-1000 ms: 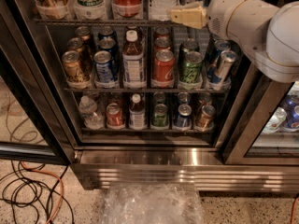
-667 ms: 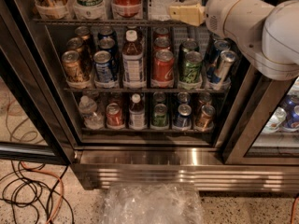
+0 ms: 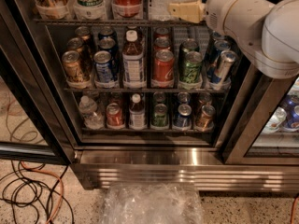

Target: Pick redbull can from top shelf of fridge

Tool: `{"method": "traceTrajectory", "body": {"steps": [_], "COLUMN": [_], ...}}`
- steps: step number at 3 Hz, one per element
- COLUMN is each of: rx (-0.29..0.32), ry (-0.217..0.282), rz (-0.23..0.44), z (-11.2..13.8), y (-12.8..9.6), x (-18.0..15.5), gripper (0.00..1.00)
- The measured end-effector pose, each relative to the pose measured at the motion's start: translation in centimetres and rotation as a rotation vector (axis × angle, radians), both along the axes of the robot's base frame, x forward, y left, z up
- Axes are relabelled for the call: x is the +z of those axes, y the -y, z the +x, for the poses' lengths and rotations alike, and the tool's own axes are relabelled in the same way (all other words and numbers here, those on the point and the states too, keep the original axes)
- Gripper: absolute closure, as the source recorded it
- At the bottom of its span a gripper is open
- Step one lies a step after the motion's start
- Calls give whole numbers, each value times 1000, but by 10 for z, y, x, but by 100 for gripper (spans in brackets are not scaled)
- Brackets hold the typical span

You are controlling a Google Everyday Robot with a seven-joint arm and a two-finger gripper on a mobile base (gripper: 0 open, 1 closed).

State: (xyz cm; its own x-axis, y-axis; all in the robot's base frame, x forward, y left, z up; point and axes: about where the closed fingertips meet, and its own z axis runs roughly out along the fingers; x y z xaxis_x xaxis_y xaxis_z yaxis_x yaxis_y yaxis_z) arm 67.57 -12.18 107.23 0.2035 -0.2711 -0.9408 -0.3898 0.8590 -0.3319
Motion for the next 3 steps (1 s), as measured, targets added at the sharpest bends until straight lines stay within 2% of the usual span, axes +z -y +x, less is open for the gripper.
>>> {"method": "traceTrajectory", "body": {"steps": [1,2,3], "rx": [-32,-32,-79], "ry": [1,1,3], "rz": [5,5,-18], "z": [3,3,1], "y": [12,12,31], "x": [3,5,9], "gripper": [97,100,100]}}
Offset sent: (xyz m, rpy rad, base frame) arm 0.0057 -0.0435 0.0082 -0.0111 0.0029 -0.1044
